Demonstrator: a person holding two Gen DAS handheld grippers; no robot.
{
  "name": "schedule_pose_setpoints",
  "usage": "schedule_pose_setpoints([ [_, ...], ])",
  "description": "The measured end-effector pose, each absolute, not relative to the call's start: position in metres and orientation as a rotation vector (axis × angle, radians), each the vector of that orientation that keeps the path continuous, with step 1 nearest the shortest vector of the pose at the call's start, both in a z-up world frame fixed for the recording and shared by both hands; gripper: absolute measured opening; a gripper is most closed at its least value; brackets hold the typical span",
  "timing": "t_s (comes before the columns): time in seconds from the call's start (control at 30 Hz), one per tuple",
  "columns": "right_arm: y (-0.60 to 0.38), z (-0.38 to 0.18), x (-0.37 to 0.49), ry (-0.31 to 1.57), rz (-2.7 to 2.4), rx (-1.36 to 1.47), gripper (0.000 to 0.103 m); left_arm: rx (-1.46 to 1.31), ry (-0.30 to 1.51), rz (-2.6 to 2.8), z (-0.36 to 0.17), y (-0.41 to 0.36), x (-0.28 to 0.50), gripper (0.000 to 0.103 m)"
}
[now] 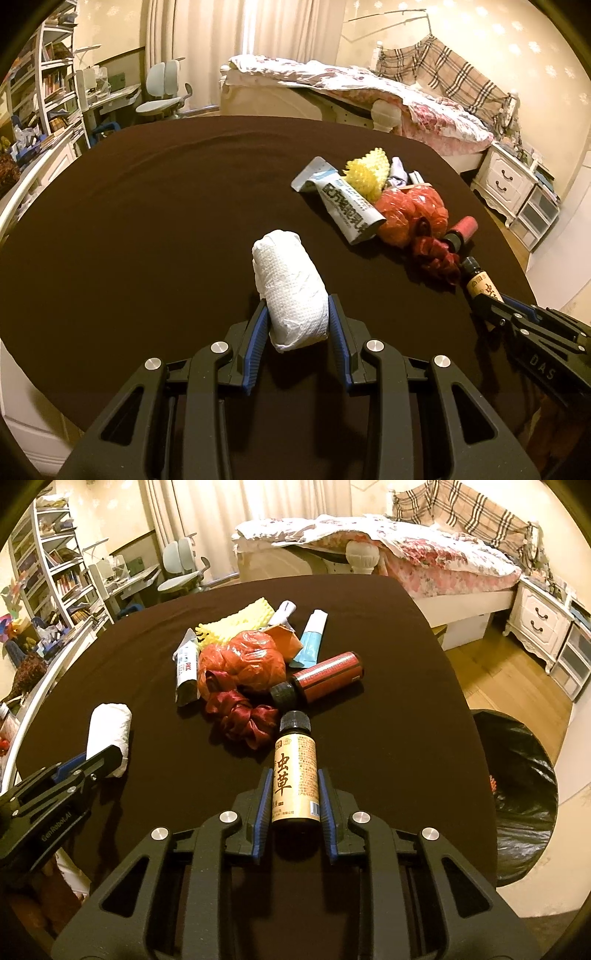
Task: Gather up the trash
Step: 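Grasp the small brown bottle with the right gripper while the left holds the tissue, then carry tissue and bottle over the bin and open both grippers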
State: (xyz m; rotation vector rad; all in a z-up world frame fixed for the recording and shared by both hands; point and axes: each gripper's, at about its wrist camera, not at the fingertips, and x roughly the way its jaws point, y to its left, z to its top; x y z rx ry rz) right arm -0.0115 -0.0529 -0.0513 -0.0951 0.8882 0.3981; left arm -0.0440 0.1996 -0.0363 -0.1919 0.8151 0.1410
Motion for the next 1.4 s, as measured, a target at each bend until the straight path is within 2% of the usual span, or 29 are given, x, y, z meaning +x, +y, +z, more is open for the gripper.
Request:
schedule_pose_setpoints([
  [0.67,-0.108,-0.023,-0.014,0.800,0.328,-0.031,0.023,-0.151,0.775,0.021,-0.014,0.137,-0.035,0.034],
  [1.4,-0.242,-0.025,0.009,0.760,0.088,0.105,0.023,-0.030,0.730,-0.210,0.007,-0.001,0.011,0.034],
])
